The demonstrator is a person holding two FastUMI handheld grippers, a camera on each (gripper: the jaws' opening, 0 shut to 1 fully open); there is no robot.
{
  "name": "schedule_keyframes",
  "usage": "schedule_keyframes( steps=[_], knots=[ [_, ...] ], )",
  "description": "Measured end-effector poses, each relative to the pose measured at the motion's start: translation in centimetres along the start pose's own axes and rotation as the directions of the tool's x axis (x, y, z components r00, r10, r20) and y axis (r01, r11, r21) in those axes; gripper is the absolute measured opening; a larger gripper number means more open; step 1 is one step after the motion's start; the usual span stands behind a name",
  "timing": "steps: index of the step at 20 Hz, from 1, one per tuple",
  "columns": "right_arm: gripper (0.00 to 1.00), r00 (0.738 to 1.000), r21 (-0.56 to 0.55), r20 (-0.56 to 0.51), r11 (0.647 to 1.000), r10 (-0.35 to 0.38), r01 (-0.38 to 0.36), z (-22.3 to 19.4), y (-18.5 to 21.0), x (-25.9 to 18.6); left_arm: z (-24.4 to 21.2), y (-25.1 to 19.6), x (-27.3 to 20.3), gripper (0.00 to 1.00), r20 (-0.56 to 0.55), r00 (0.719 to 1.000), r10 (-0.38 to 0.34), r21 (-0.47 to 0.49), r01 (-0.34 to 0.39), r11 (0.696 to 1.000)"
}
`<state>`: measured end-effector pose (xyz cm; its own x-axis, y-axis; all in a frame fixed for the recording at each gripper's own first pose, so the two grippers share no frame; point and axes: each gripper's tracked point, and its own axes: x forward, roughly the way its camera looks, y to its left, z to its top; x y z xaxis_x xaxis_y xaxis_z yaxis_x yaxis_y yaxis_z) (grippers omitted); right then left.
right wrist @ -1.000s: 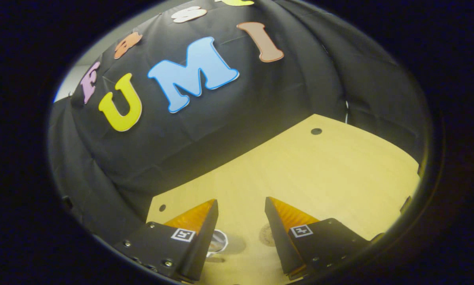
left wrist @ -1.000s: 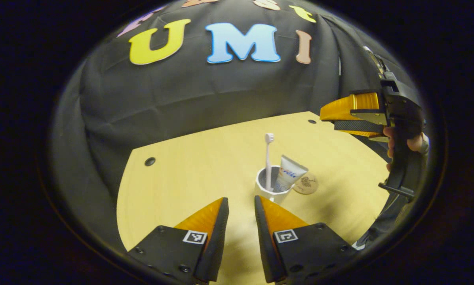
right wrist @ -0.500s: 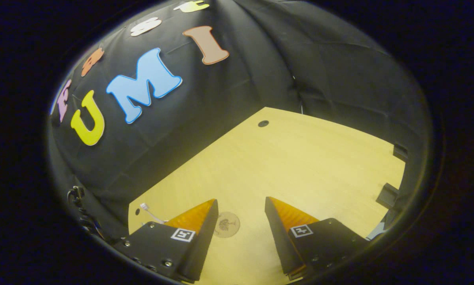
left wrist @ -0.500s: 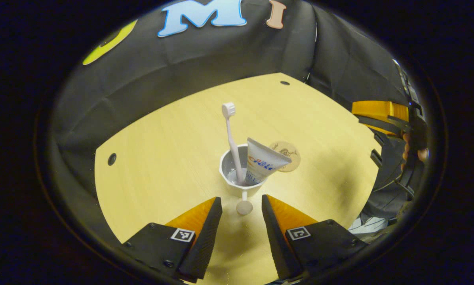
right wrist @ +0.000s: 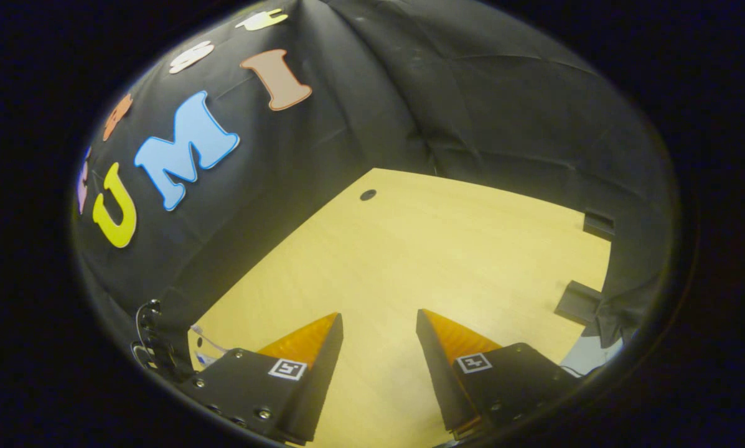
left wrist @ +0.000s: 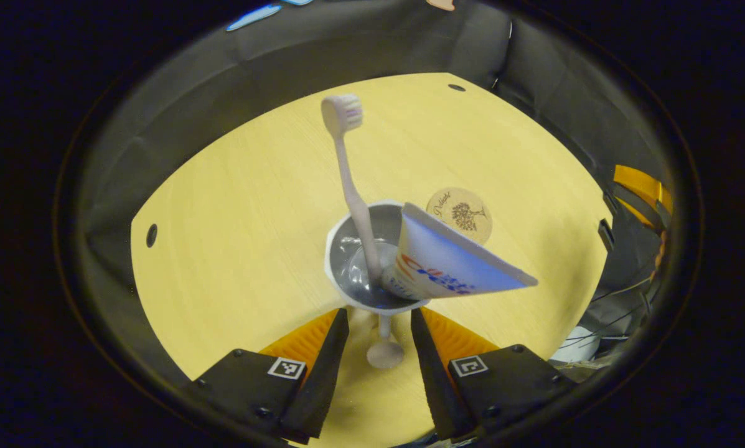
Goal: Put the toothbrush and toothpaste on the desktop into the cup, then pick up the cup and place it on the coaster on the desktop.
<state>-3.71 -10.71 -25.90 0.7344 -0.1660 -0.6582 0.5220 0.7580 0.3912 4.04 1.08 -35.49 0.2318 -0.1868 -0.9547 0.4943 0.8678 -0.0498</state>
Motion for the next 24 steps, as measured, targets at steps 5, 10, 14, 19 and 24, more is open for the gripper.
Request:
schedule_keyframes(
  steps=[5, 10, 14, 19, 24],
  knots=[
    [0.73, 0.999, 0.011, -0.028, 1.000, -0.015, 0.016, -0.5, -0.9, 0.6, -0.5, -0.3, 1.5, 0.63, -0.051, 0.999, -0.008, -0.014, 0.007, 1.000],
    [0.72, 0.998, -0.005, -0.058, 1.000, -0.001, 0.000, -1.0, -0.1, 1.6, -0.1, -0.7, 1.4, 0.27, -0.035, 0.999, -0.014, -0.004, 0.013, 1.000],
    [0.72, 0.998, -0.014, -0.070, 1.000, 0.004, -0.005, -1.2, 0.0, 2.3, 0.4, -1.2, 1.1, 0.33, -0.008, 1.000, -0.018, 0.002, 0.018, 1.000],
    [0.72, 0.997, 0.002, -0.079, 1.000, -0.001, 0.001, -1.1, -1.0, 2.4, 2.5, -2.6, 0.9, 0.32, 0.015, 1.000, -0.014, 0.040, 0.013, 0.999],
    [0.72, 0.997, 0.015, -0.073, 1.000, -0.017, 0.018, -0.3, -2.5, 2.2, 5.0, -5.5, 1.5, 0.32, 0.021, 0.999, -0.036, 0.074, 0.034, 0.997]
  ],
)
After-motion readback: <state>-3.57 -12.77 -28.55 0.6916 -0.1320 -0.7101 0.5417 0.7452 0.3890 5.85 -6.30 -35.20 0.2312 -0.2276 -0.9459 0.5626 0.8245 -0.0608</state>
